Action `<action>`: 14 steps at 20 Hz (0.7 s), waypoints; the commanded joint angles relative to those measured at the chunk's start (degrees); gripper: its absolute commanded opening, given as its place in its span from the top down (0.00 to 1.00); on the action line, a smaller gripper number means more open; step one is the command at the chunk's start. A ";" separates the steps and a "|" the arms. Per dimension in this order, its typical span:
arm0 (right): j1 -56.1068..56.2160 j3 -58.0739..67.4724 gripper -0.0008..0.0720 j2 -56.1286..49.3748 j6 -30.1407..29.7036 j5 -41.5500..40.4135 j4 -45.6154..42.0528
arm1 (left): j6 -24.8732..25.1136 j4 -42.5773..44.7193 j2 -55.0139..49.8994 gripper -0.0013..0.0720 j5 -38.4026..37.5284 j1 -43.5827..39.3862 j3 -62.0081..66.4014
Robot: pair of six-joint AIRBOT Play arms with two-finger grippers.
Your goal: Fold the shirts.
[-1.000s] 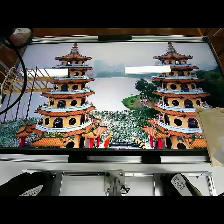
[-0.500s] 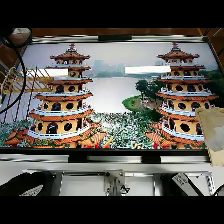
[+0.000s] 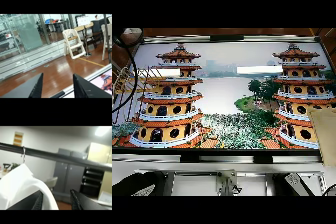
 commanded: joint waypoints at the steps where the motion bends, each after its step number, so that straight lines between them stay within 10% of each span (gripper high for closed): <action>1: -0.11 0.04 0.37 4.61 0.22 9.05 10.34 | 0.00 0.17 -0.04 0.37 0.44 0.46 -0.02; 8: -0.11 0.04 0.36 9.03 0.52 51.23 26.77 | -0.09 0.15 -0.09 0.37 -5.49 0.44 -0.02; 14: 3.58 -3.19 0.37 2.58 -2.43 66.12 69.37 | -9.01 0.17 -2.91 0.37 -24.52 0.46 -0.02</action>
